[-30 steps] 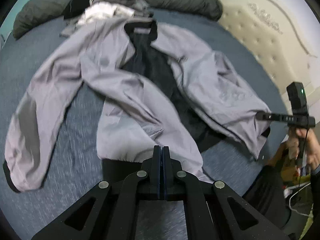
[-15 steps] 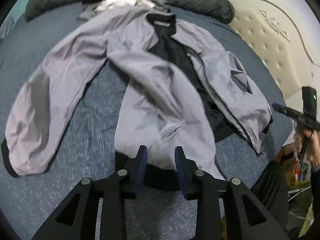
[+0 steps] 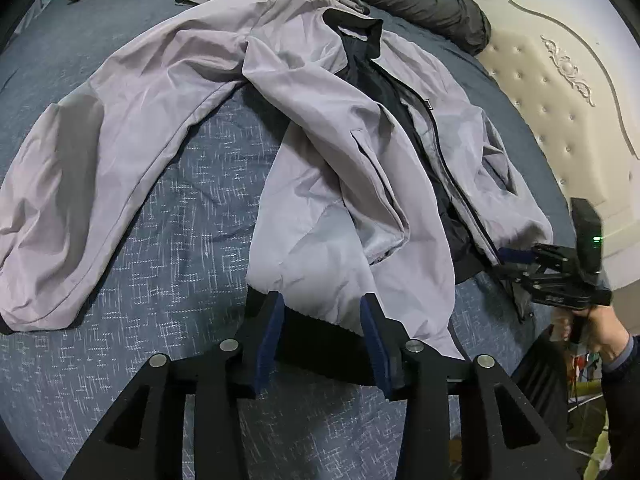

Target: Fold clothes

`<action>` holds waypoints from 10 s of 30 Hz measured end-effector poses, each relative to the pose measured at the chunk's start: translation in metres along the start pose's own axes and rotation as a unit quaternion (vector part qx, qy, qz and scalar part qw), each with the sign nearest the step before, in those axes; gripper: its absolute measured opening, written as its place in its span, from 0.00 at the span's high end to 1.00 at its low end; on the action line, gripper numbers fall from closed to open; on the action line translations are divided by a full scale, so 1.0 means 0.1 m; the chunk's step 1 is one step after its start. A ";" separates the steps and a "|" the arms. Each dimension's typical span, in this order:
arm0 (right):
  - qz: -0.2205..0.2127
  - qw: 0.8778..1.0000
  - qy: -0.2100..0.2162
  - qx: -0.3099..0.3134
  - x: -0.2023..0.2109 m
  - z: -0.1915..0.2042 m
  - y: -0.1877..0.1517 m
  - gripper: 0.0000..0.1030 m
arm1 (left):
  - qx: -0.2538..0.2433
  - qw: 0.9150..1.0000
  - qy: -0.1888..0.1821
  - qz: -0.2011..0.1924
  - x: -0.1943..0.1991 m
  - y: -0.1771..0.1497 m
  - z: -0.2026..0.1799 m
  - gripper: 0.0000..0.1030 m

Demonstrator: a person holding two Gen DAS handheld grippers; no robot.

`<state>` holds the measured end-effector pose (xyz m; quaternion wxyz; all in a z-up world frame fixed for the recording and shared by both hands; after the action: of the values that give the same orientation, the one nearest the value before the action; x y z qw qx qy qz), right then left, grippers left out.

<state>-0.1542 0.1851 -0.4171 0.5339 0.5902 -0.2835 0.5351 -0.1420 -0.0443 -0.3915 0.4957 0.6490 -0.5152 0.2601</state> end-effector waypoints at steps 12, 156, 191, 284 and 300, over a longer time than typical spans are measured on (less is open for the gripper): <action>-0.084 0.990 0.085 -0.073 0.45 -0.04 0.61 0.97 | 0.015 1.000 -0.025 -0.009 -0.03 0.06 0.08 0.55; -0.156 0.969 0.088 -0.170 -0.73 -1.01 2.89 0.98 | -0.040 0.998 -0.053 -0.017 -1.59 2.40 -0.39 0.98; -0.162 0.960 0.149 -0.173 -0.92 -0.82 3.12 0.95 | 0.020 0.986 -0.145 -0.086 -1.45 3.00 -0.72 0.98; -0.041 0.991 0.087 -0.091 -1.16 -0.52 3.52 0.45 | -0.112 0.980 0.131 -0.099 -0.99 3.71 1.16 0.99; -0.172 0.982 0.071 -0.027 -0.49 -0.52 3.74 0.83 | -0.118 0.981 0.119 -0.101 -0.95 3.68 1.03 0.99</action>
<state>-0.5236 0.1216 -0.3482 0.6523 0.5759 -0.1537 0.4682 -0.5322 -0.0909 -0.3722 0.6501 0.5989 -0.4118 0.2214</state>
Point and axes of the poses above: each gripper's, at about its wrist camera, not at the fingertips, and x roughly against the way its jaws point, z to its left, y to its top, the point moved 10 cm from there along -x, roughly the way its jaws point, and after that the axes turned 2 degrees about -z, right-handed, at the moved point
